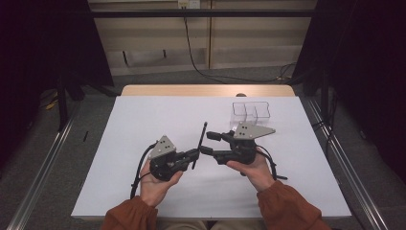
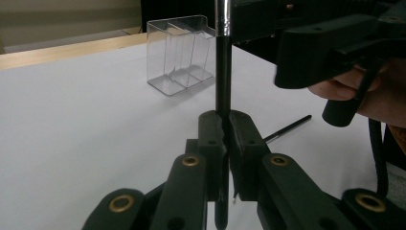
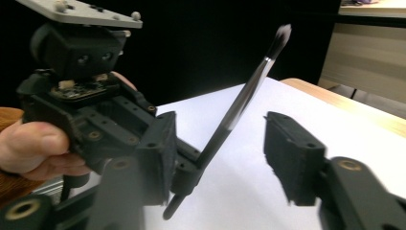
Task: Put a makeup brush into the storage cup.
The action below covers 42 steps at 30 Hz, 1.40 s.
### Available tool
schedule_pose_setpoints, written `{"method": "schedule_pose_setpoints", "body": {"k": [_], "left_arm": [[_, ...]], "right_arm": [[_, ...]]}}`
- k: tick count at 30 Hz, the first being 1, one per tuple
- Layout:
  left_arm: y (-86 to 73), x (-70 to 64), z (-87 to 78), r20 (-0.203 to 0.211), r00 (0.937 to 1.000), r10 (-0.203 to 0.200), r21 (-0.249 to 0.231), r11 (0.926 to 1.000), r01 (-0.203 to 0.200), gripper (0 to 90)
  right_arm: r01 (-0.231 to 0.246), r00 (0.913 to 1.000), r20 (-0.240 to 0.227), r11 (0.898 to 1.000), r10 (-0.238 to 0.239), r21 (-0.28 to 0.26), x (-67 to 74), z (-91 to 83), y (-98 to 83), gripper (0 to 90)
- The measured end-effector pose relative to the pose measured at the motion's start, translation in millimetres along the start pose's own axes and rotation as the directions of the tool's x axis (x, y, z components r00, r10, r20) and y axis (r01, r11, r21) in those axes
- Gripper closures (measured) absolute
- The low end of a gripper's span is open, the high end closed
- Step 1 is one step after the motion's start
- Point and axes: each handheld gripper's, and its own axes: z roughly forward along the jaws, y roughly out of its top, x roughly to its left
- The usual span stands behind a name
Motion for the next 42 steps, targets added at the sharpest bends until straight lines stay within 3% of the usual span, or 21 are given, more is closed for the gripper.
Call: {"method": "schedule_pose_setpoints", "body": {"k": [16,30,38,42], "left_arm": [[-4.9,-5.2,7.6,0.018,0.9995,0.027,0.033,0.9991,-0.028,84.5],[-5.6,-7.4,8.7,0.011,0.9985,0.054,0.03,0.9981,-0.054,84.1],[-6.0,-6.3,8.1,0.02,0.9987,0.047,0.029,0.9984,-0.048,83.6],[-7.5,-6.6,7.4,-0.003,0.9991,0.041,0.021,0.9989,-0.041,78.8]], "right_arm": [[-0.041,0.9984,-0.039,0.999,0.042,0.009,-5.8,4.8,-3.1,78.1],[-0.041,0.9961,-0.078,0.999,0.042,0.011,1.9,6.0,-1.2,84.1],[-0.05,0.9957,-0.078,0.999,0.05,0.009,2.2,5.8,-1.5,84.2],[-0.051,0.9959,-0.075,0.999,0.051,0.005,1.9,5.5,-1.4,84.2]]}}
